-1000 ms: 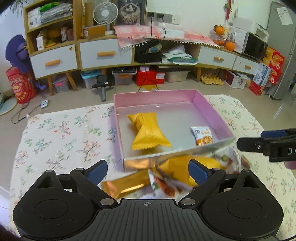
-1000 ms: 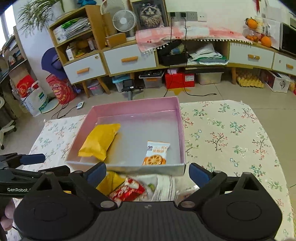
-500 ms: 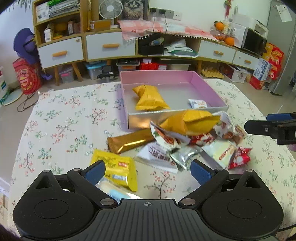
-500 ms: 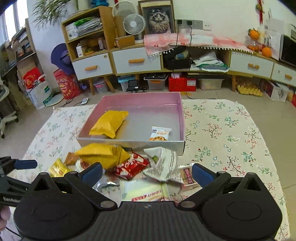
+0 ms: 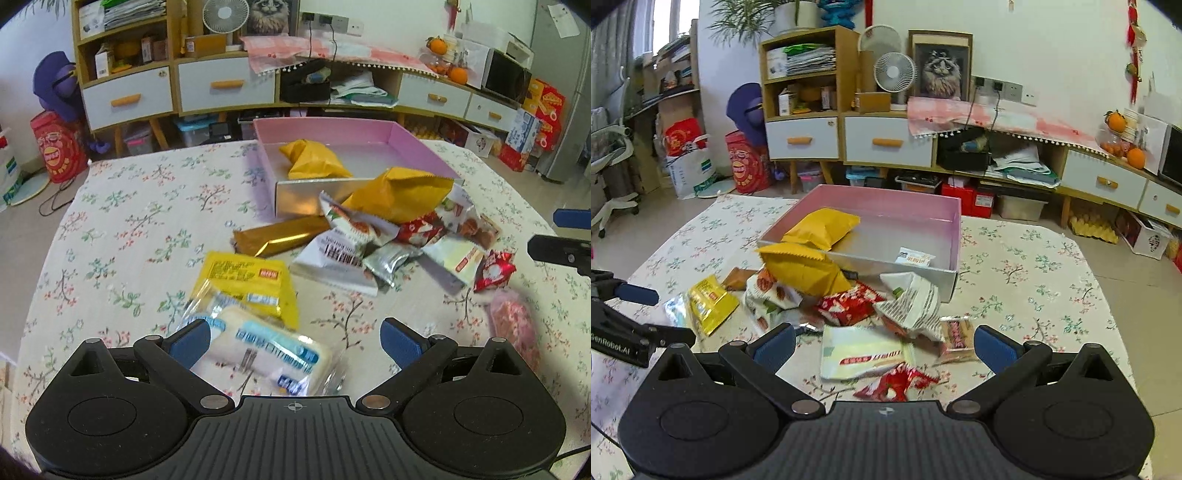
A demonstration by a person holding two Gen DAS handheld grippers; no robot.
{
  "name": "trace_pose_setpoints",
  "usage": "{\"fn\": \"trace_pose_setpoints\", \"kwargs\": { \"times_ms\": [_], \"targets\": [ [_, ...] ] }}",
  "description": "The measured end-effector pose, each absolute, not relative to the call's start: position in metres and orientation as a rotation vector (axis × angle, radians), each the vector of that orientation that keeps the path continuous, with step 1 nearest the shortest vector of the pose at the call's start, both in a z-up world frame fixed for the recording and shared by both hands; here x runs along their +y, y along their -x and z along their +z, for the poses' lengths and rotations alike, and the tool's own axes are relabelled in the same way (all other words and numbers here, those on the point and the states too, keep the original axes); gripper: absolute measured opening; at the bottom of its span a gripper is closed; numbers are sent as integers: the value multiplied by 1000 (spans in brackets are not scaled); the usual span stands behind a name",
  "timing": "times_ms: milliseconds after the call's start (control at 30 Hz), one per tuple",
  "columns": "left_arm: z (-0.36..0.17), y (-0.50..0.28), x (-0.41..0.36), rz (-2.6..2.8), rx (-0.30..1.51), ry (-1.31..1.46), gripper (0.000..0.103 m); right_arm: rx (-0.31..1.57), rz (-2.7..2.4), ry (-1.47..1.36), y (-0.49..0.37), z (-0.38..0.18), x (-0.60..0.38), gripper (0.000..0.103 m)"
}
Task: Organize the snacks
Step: 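Move the left tool to the white-blue bread roll while the right tool moves to the pink candy bag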
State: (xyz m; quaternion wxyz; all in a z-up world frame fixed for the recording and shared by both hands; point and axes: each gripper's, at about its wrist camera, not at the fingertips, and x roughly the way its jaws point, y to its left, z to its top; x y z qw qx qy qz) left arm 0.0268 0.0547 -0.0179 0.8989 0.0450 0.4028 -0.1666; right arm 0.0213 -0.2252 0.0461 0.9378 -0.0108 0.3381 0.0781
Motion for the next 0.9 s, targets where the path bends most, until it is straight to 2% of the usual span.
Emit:
{"fn": "trace_pose_setpoints", "kwargs": {
  "times_ms": [433,900],
  "targets": [
    [-44,-21,59,-376,853,-150,100,773,255,107,2,9,-213,79],
    [-49,-46,65,-231,924,68,99,950,209,-40,-3,-15,-215,79]
  ]
}}
